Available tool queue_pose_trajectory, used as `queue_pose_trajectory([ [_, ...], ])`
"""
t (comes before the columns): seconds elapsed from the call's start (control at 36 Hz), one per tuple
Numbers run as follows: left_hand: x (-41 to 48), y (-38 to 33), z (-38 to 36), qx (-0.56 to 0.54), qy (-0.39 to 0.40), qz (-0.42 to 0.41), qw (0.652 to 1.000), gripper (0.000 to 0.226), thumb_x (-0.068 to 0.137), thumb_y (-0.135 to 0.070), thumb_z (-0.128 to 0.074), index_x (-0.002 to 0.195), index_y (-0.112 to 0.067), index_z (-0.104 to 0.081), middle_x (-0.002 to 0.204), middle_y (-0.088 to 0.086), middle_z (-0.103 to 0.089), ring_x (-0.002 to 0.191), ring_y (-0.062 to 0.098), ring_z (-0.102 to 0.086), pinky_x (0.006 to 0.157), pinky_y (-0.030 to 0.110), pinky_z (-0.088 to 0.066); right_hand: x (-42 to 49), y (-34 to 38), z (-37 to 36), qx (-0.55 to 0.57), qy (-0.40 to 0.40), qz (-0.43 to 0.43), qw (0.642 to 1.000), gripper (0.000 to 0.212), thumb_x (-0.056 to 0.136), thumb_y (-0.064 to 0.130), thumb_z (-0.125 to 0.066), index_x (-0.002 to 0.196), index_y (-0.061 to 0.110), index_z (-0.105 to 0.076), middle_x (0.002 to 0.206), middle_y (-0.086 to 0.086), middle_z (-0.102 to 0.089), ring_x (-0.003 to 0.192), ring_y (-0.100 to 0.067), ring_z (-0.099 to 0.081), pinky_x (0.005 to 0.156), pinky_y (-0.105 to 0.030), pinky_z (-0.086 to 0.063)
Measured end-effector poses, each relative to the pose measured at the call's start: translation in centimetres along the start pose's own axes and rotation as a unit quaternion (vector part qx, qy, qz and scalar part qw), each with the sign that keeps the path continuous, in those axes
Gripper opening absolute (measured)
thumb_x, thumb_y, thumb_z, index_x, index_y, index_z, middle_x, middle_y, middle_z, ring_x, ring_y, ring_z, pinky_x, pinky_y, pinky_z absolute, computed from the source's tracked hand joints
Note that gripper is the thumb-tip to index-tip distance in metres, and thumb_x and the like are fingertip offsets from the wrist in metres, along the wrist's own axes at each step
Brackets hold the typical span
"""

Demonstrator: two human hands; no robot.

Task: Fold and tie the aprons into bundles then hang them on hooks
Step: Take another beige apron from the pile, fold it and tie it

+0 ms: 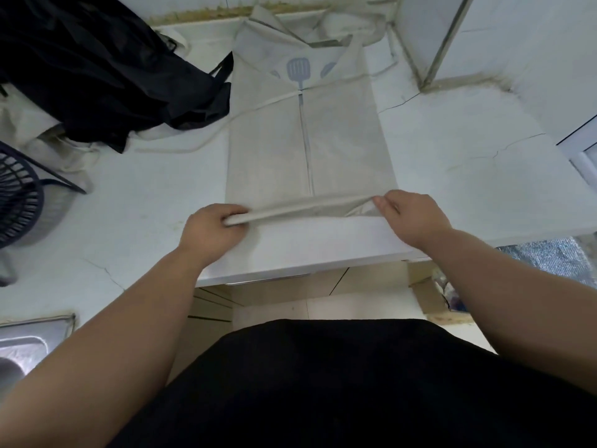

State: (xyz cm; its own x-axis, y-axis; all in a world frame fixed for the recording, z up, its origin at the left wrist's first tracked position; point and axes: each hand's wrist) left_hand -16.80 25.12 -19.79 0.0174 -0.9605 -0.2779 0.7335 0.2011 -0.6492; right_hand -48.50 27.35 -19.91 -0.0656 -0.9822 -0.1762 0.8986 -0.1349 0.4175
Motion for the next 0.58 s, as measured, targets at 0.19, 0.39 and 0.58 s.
queue_pose_trajectory([
  [0.19, 1.2, 0.3, 0.9, -0.213, -0.016, 0.087, 0.973, 0.011, 0.092, -0.028, -0.064, 0.083, -0.023, -0.067, 0.083, -0.008, -0.065, 0.072, 0.010, -0.059, 0.064, 0.020, -0.046, 1.0, -0.8, 2.4, 0.208, 0.138, -0.086, 0.965, 0.039, 0.075, 0.028, -0.076, 0.111, 0.021, -0.062, 0.109, 0.007, -0.059, 0.097, -0.013, -0.055, 0.083, -0.024, -0.040],
  [0.39, 2.1, 0.2, 0.3, -0.228, -0.021, 0.104, 0.968, 0.015, 0.097, -0.025, -0.055, 0.085, -0.023, -0.064, 0.088, -0.008, -0.064, 0.078, 0.012, -0.058, 0.071, 0.023, -0.047, 1.9, -1.5, 2.7, 0.116, 0.101, -0.036, 0.987, 0.040, 0.081, 0.000, -0.053, 0.113, 0.019, -0.066, 0.102, 0.005, -0.060, 0.096, -0.017, -0.056, 0.077, -0.023, -0.038],
  [0.58, 1.7, 0.2, -0.1, -0.228, -0.042, 0.109, 0.967, 0.014, 0.099, -0.025, -0.053, 0.102, -0.016, -0.063, 0.088, -0.009, -0.062, 0.078, 0.009, -0.057, 0.066, 0.020, -0.045, 1.6, -1.1, 2.5, 0.101, 0.065, -0.023, 0.992, 0.021, 0.084, 0.013, -0.063, 0.093, -0.006, -0.067, 0.101, -0.023, -0.064, 0.093, -0.036, -0.059, 0.080, -0.041, -0.047],
])
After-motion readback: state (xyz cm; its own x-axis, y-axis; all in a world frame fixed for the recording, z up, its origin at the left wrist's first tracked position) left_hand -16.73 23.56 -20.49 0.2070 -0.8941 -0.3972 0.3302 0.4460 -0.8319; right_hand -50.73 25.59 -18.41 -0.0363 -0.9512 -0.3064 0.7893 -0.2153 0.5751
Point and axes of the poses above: each hand's wrist, its own x-axis towards the middle knuckle, its own z-axis out of the back of the hand, y = z × x
